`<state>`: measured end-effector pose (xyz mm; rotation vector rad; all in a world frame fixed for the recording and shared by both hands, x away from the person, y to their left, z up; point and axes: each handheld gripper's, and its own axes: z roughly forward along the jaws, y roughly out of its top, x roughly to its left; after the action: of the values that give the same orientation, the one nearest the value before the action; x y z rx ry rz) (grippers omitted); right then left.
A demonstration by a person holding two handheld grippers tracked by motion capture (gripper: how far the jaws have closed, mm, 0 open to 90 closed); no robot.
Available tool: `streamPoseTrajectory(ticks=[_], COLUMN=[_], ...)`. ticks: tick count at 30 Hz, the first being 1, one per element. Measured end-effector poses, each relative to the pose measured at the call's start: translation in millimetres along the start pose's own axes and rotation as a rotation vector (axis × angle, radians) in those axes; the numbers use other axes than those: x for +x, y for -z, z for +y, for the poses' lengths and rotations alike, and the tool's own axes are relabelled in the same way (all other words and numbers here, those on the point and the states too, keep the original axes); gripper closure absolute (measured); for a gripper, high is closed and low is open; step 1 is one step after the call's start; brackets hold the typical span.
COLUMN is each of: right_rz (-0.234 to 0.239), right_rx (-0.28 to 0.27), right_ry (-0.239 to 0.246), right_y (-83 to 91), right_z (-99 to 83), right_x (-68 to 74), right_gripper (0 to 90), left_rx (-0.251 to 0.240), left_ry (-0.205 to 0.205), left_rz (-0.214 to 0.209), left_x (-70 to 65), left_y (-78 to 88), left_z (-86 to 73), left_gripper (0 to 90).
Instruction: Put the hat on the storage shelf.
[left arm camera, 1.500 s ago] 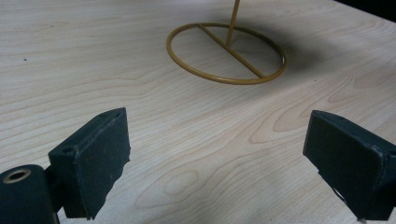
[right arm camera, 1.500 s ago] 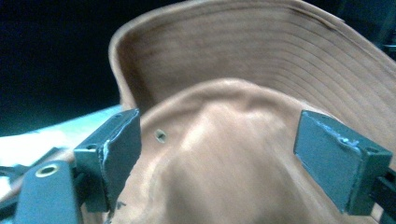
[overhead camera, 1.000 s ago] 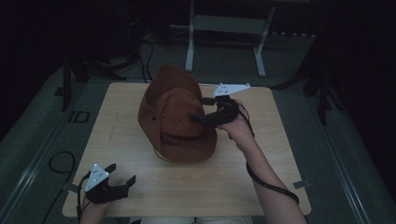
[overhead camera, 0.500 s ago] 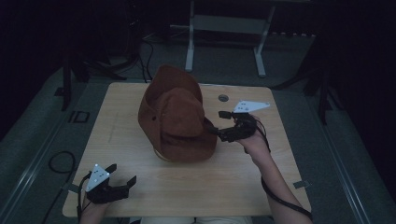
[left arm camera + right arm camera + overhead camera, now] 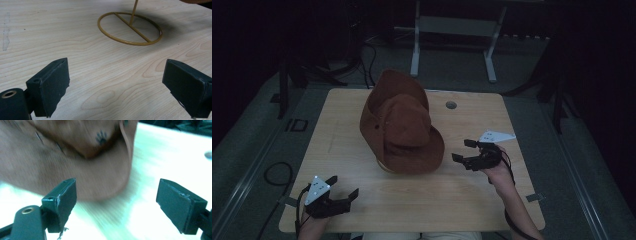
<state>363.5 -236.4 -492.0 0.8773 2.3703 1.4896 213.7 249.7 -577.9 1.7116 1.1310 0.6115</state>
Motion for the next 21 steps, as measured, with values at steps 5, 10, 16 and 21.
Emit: streamPoseTrajectory(ticks=[5,10,16,21], right_rz=[-0.001,0.008,-0.003,-0.017], right_rx=[0.010,0.010,0.023,0.033], right_ry=[-0.022,-0.035,-0.047,-0.050], right_y=[1.3,4.7,11.7,20.1], right_z=[-29.2,-49.5,-67.6,-80.4], right_x=[-5.5,-6.0,-5.9,-4.3], right_gripper=[16.6,16.6,16.6,16.6], left_rx=[0.002,0.004,0.003,0.003], left_ry=[-0.001,-0.001,0.000,0.000], left_rz=[-0.001,0.001,-0.002,-0.003], left_x=[-0.4,-0.6,-0.2,-0.1], left_y=[-0.2,-0.4,0.0,0.0], left_z=[0.0,-0.2,-0.3,-0.3], left_gripper=[8.0,8.0,8.0,8.0])
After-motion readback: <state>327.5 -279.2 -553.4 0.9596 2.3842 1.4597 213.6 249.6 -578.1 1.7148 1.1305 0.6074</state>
